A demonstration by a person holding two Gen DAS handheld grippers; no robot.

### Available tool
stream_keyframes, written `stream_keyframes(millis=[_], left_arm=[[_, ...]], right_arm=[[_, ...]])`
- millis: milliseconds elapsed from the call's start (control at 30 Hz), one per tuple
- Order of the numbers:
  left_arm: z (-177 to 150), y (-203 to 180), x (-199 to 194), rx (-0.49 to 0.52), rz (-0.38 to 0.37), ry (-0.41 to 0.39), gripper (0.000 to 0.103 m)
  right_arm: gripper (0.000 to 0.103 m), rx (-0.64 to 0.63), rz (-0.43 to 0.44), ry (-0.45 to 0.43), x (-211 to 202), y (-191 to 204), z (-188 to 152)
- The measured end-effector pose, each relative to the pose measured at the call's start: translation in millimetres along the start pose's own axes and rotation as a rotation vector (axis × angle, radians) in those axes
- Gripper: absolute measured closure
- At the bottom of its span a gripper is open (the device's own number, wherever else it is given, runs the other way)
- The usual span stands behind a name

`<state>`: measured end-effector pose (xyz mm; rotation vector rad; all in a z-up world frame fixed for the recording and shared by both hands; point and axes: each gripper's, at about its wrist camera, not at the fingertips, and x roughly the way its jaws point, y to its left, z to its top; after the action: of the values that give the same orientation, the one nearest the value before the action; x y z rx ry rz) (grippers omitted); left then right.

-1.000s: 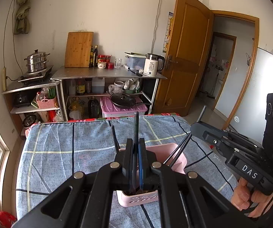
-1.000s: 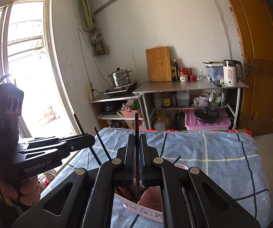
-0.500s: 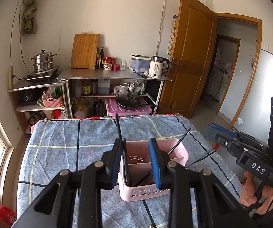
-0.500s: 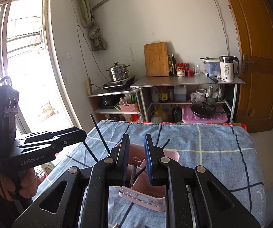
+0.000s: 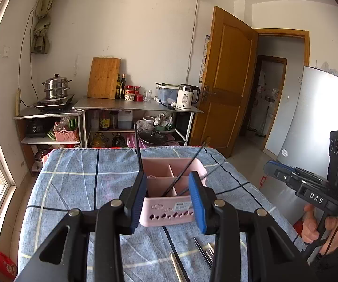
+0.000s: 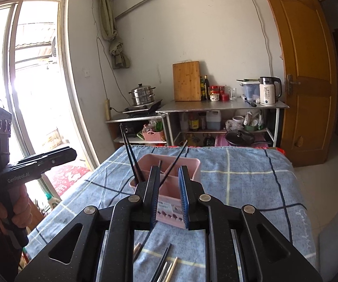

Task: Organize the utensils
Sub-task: 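Drop the chopsticks into the basket by opening both grippers, then lower the left gripper onto a light wooden chopstick while the right gripper approaches black chopsticks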

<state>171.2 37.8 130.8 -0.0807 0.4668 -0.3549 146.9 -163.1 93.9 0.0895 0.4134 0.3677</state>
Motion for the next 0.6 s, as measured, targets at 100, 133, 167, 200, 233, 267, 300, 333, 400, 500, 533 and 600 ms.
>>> stream_keyframes(millis=[100,133,167,200,233,267,300,333,400,500,533,600], left_arm=[[-25.7,-4.9,-3.4,-0.005,-0.011,0.029,0.064],[-34.7,-6.2,-3.1,-0.007,-0.011,0.041,0.064],[-42.9,-6.8,-2.0,-0.01,-0.011,0.054,0.064],[-52.1,-7.7,-0.9,-0.016,-0.013,0.071,0.064],[-62.8,-8.6,0.9,-0.024,-0.017,0.09,0.064],[-70.3,-8.4,3.9,-0.031,-0.02,0.107,0.064],[-80.9,-8.9,5.8,-0.037,-0.02,0.128,0.064],[-88.7,-8.9,9.4,-0.043,-0.021,0.149,0.064],[-103.2,-9.2,16.2,-0.056,-0.025,0.189,0.064],[-120.2,-13.7,24.8,-0.059,-0.023,0.236,0.064],[-125.0,-15.6,27.8,-0.058,-0.024,0.249,0.064],[-130.8,-18.2,33.6,-0.054,-0.026,0.271,0.064]], right_arm=[[0.086,0.023,-0.001,0.033,-8.2,-5.7,-18.9],[0.086,0.03,-0.004,0.044,-9.9,-7.2,-25.7],[0.086,0.038,-0.007,0.056,-11.4,-8.7,-32.4],[0.086,0.044,-0.008,0.069,-12.9,-9.9,-40.0],[0.086,0.051,-0.01,0.084,-13.0,-10.9,-47.5],[0.086,0.057,-0.013,0.102,-12.9,-11.9,-55.2],[0.086,0.063,-0.018,0.118,-12.0,-12.8,-62.0],[0.086,0.07,-0.022,0.13,-12.8,-15.4,-69.6],[0.086,0.087,-0.021,0.157,-10.1,-18.9,-80.6],[0.086,0.104,-0.032,0.191,-7.5,-23.3,-95.8],[0.086,0.105,-0.035,0.2,-5.7,-23.6,-99.0],[0.086,0.112,-0.037,0.217,-1.3,-24.7,-103.8]])
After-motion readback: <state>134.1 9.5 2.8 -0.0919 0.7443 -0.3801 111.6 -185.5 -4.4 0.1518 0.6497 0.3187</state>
